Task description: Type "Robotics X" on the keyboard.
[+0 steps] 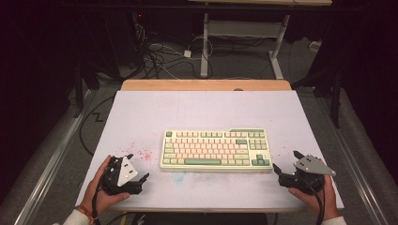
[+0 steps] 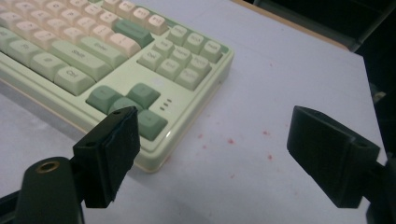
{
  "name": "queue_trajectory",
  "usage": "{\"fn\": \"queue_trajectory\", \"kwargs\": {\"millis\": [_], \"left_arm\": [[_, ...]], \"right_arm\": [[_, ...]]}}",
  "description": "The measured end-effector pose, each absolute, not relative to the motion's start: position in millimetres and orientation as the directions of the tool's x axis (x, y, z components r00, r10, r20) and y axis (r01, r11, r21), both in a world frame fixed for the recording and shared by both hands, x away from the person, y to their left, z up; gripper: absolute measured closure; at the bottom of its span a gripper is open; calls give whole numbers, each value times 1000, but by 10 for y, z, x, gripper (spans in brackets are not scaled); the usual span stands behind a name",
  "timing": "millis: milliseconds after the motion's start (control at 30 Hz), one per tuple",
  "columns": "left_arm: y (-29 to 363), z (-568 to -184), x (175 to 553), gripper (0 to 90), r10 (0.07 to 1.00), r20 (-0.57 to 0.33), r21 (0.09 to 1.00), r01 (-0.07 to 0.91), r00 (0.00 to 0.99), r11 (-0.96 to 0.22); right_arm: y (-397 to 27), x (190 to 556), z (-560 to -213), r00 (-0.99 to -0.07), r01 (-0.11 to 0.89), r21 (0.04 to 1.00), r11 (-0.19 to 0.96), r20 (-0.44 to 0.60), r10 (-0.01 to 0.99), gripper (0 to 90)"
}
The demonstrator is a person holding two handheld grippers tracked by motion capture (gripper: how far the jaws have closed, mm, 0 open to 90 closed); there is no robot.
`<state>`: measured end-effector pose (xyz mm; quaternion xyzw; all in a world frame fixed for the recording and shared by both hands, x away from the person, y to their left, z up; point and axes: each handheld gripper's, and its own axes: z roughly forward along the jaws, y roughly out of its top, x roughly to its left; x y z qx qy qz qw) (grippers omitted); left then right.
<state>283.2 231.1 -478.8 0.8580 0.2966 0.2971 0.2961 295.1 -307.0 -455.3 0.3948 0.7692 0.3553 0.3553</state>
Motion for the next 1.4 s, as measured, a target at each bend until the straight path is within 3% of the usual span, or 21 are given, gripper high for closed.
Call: {"fn": "queue_trajectory", "kwargs": {"millis": [1400], "left_arm": [[2336, -4802, 2856, 159, 690, 299, 688, 352, 660, -634]], "right_arm": [[-3006, 2913, -4589, -428, 343, 818, 461, -301, 852, 164]]}}
